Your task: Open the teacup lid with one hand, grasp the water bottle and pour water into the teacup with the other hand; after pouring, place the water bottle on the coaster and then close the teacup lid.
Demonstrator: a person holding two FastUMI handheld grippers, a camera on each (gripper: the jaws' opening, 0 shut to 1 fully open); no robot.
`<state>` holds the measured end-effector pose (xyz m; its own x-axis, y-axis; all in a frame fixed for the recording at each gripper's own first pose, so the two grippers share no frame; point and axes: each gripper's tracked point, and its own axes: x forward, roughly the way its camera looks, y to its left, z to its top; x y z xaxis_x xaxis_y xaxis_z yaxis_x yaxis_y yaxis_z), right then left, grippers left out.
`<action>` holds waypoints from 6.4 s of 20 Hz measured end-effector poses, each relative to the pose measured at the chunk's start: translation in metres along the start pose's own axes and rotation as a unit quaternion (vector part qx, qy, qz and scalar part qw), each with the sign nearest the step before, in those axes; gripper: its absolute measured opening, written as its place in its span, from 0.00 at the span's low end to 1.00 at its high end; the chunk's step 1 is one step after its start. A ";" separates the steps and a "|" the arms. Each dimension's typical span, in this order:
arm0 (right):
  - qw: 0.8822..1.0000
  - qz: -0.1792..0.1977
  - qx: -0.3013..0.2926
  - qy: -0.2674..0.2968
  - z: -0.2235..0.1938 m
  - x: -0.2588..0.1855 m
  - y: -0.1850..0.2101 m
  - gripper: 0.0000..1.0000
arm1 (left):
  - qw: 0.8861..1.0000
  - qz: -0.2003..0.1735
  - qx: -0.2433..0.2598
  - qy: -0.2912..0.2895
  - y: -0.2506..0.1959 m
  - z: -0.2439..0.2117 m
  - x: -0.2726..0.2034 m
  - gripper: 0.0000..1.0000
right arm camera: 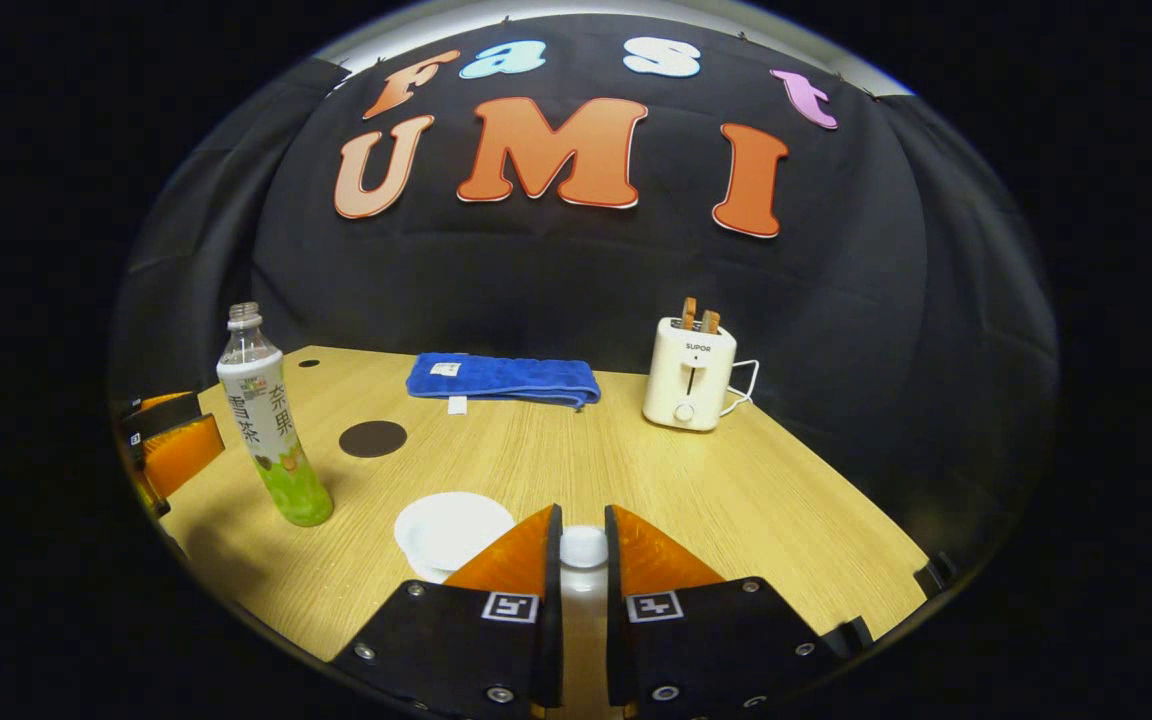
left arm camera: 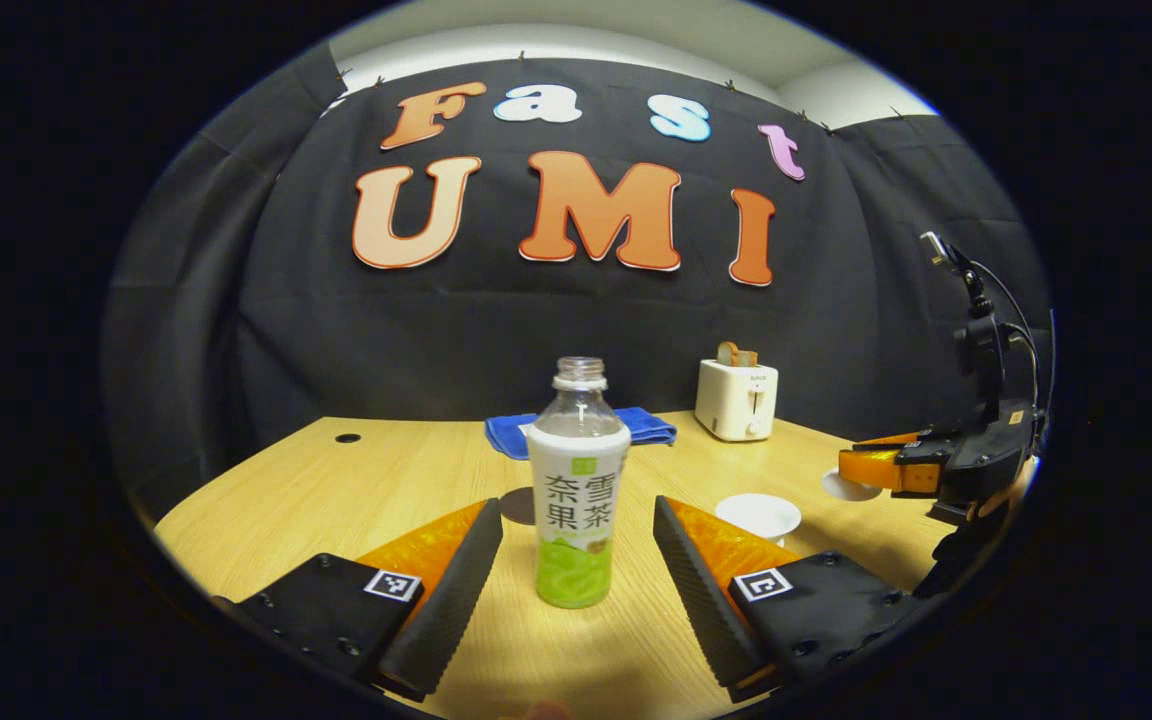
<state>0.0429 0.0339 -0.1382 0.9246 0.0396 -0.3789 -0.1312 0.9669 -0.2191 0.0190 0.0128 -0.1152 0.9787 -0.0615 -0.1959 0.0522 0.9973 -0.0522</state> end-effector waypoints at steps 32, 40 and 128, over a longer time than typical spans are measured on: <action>0.998 -0.034 0.031 0.042 -0.040 0.000 -0.055 0.18 | 0.952 -0.017 0.285 0.107 -0.014 -0.025 0.063 0.65; 0.997 -0.042 0.037 0.046 -0.043 0.000 -0.066 0.18 | 0.865 -0.054 0.476 0.149 -0.023 -0.047 0.077 0.63; 0.994 -0.041 0.040 0.098 -0.062 -0.001 -0.066 0.18 | 0.966 -0.058 0.218 0.128 -0.031 -0.011 0.117 0.62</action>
<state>0.0283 -0.0454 -0.1788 0.8425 -0.0817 -0.5324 -0.0233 0.9820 -0.1876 0.1298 -0.0253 -0.1473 0.8832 -0.1263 -0.4517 0.2914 0.9024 0.3173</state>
